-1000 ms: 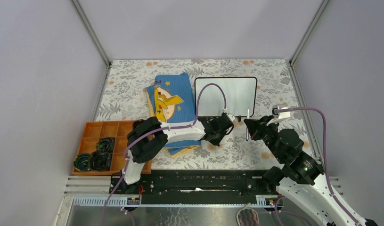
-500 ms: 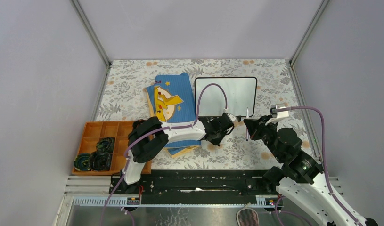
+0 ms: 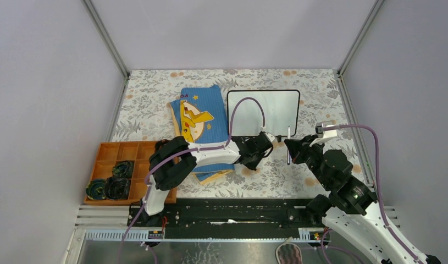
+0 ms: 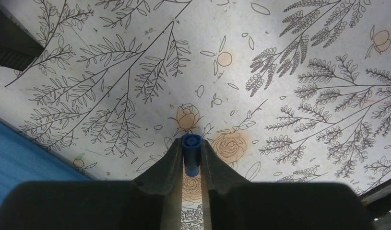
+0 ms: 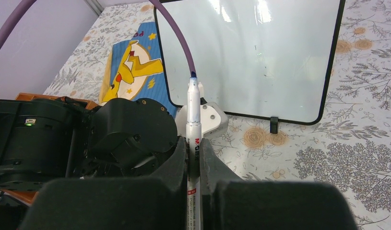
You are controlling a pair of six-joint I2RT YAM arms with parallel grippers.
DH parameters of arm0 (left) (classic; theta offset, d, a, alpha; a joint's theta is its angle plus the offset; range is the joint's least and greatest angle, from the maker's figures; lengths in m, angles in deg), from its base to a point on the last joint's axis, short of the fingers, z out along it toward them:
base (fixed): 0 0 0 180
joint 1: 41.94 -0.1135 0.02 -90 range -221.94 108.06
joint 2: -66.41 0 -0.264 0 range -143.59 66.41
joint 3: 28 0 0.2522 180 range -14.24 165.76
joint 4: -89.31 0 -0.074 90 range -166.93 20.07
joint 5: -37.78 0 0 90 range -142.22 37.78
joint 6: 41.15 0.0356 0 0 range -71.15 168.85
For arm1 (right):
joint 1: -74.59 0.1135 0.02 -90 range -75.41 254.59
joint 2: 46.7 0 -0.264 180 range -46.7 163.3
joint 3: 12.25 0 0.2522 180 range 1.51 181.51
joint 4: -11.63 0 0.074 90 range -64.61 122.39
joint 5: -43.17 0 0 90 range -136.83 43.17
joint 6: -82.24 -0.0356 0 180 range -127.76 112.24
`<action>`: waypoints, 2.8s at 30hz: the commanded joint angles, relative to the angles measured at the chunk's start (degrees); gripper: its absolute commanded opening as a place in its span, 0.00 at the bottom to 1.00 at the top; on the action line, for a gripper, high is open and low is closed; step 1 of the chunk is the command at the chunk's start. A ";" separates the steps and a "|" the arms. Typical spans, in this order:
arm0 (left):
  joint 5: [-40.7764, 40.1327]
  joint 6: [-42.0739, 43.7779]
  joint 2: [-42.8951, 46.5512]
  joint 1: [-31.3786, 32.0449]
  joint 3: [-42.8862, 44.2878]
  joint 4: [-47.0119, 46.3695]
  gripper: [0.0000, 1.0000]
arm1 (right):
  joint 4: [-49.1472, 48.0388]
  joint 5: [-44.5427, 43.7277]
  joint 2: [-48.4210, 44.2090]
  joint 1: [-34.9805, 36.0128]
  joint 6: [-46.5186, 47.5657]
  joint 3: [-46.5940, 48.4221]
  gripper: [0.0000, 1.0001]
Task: Write a sentence on the whiteboard
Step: Place the pen cap at the center of the board, then adjust the whiteboard marker.
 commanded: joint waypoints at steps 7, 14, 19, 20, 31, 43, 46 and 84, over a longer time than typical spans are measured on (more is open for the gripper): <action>-0.93 0.54 -1.31 0.31 -0.69 -0.23 0.29 | -0.54 -0.63 -0.56 -0.09 0.64 2.56 0.00; -1.35 0.55 -0.99 0.26 -0.53 -0.23 0.33 | -0.24 -0.63 -0.62 -0.09 0.44 2.65 0.00; -2.19 0.54 -0.35 0.28 -0.56 -0.38 0.36 | -0.10 -0.66 -0.69 -0.09 0.21 2.58 0.00; -2.58 0.47 -0.09 0.27 -0.59 -0.50 0.38 | 0.01 -0.68 -0.62 -0.09 0.19 2.47 0.00; -4.55 -0.17 4.00 0.26 0.44 -0.84 0.51 | 0.51 -0.37 -0.94 -0.09 -0.10 3.35 0.00; -20.31 -2.83 24.49 0.23 -6.47 -4.36 0.73 | 1.77 1.39 0.42 -0.09 1.16 7.11 0.00; -22.96 -1.46 33.01 -0.14 -9.42 -7.21 0.83 | 0.63 3.80 2.05 -0.09 2.40 8.22 0.00; 52.02 -33.81 58.09 -27.03 -34.73 -74.71 0.89 | -21.10 61.39 34.10 2.20 0.65 26.69 0.00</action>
